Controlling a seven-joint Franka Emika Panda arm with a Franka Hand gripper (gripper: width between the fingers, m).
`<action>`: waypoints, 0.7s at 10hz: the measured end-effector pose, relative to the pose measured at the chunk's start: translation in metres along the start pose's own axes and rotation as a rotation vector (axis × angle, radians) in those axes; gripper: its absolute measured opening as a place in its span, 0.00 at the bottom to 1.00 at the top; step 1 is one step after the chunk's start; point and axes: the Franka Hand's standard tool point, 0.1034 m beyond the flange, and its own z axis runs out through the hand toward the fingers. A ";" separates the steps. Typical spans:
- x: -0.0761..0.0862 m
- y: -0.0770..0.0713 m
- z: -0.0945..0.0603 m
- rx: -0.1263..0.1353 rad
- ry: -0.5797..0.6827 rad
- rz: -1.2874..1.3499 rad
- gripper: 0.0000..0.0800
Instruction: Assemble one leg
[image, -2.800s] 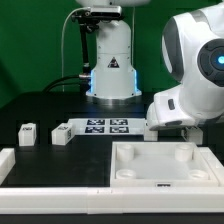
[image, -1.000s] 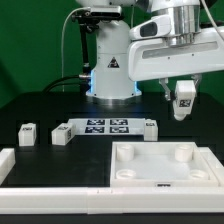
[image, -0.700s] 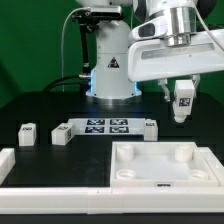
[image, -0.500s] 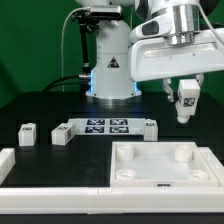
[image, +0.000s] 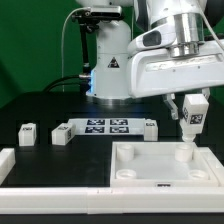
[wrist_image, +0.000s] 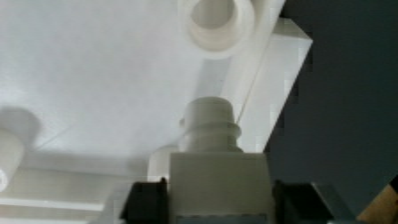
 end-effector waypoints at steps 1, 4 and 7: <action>0.002 0.002 -0.001 -0.009 0.040 0.000 0.36; 0.007 0.008 0.002 -0.032 0.147 -0.009 0.36; 0.026 0.012 0.015 -0.022 0.128 -0.016 0.36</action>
Offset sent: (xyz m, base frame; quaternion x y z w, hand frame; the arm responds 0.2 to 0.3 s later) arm 0.0184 -0.0032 0.0005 -0.0486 0.2792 -0.0508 0.9577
